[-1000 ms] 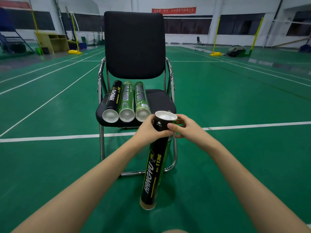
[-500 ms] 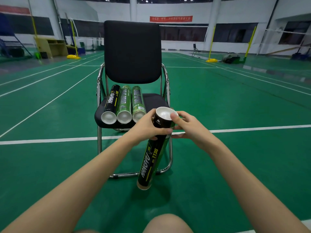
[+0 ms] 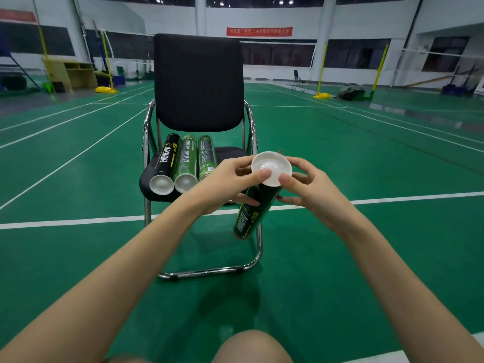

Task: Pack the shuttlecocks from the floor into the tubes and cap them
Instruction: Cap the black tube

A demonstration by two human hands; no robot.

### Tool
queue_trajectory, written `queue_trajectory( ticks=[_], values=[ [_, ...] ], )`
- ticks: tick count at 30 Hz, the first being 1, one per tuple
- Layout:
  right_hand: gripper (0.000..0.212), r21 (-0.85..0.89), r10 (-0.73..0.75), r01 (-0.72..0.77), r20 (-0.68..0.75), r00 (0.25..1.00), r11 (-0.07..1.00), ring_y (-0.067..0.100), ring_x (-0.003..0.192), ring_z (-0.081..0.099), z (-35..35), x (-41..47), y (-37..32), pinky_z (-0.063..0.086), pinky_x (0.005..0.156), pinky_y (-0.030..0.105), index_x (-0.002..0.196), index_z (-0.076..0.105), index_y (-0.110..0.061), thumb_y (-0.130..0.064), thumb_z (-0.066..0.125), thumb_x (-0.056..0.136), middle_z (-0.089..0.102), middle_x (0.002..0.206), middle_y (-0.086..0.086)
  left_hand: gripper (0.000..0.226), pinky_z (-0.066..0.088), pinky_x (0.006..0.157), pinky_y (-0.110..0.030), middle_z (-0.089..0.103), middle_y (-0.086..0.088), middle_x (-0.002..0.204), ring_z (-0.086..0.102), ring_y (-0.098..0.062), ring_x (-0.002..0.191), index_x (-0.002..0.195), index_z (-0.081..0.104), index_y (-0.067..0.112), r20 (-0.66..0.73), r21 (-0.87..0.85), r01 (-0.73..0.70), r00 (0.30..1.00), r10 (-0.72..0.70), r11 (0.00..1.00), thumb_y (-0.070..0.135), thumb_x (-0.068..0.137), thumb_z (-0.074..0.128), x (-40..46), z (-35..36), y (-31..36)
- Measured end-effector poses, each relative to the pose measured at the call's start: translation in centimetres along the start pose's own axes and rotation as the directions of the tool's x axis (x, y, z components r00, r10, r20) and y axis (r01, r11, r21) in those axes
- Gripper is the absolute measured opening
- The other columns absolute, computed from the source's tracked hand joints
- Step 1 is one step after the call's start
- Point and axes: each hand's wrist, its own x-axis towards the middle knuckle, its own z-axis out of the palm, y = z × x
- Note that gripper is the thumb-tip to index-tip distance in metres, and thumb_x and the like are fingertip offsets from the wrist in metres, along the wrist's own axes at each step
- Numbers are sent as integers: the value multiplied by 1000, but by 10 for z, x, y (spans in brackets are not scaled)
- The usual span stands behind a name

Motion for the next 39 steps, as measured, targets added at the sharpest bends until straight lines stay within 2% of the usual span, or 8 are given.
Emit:
queue_trajectory(
  ticks=[8, 14, 21, 27, 30, 35, 37, 39],
  values=[
    [46, -104, -193, 190, -23, 981, 976, 10, 104, 62, -9, -8, -35, 54, 89, 38, 115, 56, -26, -29, 70, 72, 65, 111, -4, 51, 55, 72, -29, 63, -1, 111, 61, -10, 102, 121, 50, 25, -28, 4, -199, 980, 199, 980, 12, 75, 69, -3, 8, 24],
    [50, -182, -311, 298, -47, 949, 937, 3, 106, 58, -10, -4, -42, 46, 96, 28, 111, 52, -31, -23, 77, 68, 61, 112, -9, 70, 43, 89, -16, 55, 11, 123, 52, 0, 113, 131, 44, 25, -38, 152, -333, 939, 342, 931, 24, 67, 73, -2, 3, 31],
    [58, -248, -297, 287, -4, 955, 925, 13, 113, 57, 9, 31, 2, 42, 103, 33, 106, 49, -38, -6, 78, 67, 62, 114, -4, 76, 36, 102, -20, 47, 12, 132, 44, 5, 120, 127, 38, 38, -116, 257, -280, 941, 317, 925, 26, 63, 77, 12, -20, -15],
    [59, -304, -226, 213, -8, 974, 929, -2, 101, 58, 26, 62, 43, 41, 87, 8, 105, 48, -36, 0, 77, 68, 60, 107, -19, 80, 39, 101, -24, 51, 11, 130, 46, -4, 121, 132, 44, 30, -126, 330, -187, 963, 239, 925, 23, 62, 82, 35, -50, -62],
    [59, -336, -201, 183, -22, 979, 924, -17, 94, 55, 27, 76, 60, 40, 84, 4, 111, 48, -27, -1, 78, 67, 58, 104, -23, 78, 39, 90, -8, 51, 16, 123, 46, -3, 117, 130, 45, 27, -97, 389, -184, 966, 239, 902, 15, 63, 82, 49, -58, -74],
    [61, -380, -147, 129, -19, 989, 916, -25, 88, 51, 24, 104, 79, 42, 80, 1, 118, 49, -25, -6, 78, 69, 58, 109, -14, 82, 34, 97, -12, 50, 15, 124, 42, 2, 114, 132, 46, 17, -84, 592, -200, 948, 307, 780, 22, 60, 84, 75, -72, -93],
    [60, -399, -143, 123, -20, 990, 909, -20, 89, 52, 26, 115, 86, 41, 80, 3, 118, 48, -27, -9, 78, 69, 59, 110, -13, 86, 28, 97, -9, 49, 5, 133, 40, -3, 121, 134, 44, 14, -68, 659, -202, 944, 324, 725, 25, 60, 84, 85, -79, -101],
    [59, -388, -153, 125, -40, 987, 913, -10, 93, 56, 29, 126, 95, 43, 84, 10, 117, 48, -27, -9, 78, 69, 61, 110, -13, 89, 29, 102, -19, 45, -3, 139, 41, -13, 126, 137, 41, 11, -45, 715, -195, 946, 322, 671, 27, 60, 83, 95, -85, -108]
  ],
)
